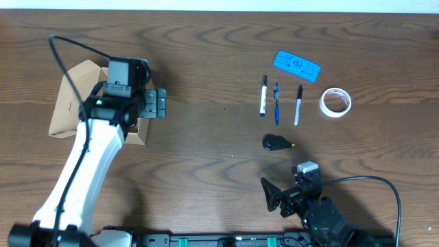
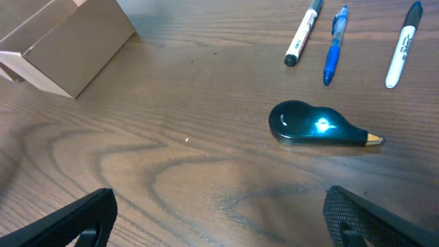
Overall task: Pack container
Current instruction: 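Move the left gripper to the cardboard box and grasp its side wall, then drag the box with the left gripper rightward to the table center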
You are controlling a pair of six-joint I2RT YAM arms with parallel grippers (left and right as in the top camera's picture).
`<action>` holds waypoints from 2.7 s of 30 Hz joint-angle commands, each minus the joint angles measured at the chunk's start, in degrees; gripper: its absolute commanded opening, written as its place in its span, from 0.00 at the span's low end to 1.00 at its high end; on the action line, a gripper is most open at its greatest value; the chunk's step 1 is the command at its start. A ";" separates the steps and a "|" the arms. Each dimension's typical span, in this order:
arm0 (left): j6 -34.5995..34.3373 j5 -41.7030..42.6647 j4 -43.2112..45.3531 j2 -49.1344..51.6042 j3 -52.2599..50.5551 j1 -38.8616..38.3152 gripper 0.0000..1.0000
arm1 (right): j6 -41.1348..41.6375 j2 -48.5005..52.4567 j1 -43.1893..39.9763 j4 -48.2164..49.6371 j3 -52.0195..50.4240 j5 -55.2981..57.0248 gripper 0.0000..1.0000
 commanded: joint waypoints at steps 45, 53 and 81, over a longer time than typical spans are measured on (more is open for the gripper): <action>23.37 7.43 0.90 6.08 5.95 -3.50 0.05 | -0.83 -0.50 -0.28 0.00 -0.20 0.81 0.99; 48.76 22.18 -2.08 -0.31 6.38 -9.55 0.06 | -0.83 -0.50 -0.28 0.02 -0.20 0.81 0.99; 72.83 23.08 -10.56 8.28 6.36 -13.53 0.06 | -0.83 -0.50 -0.26 0.00 -0.20 0.81 0.99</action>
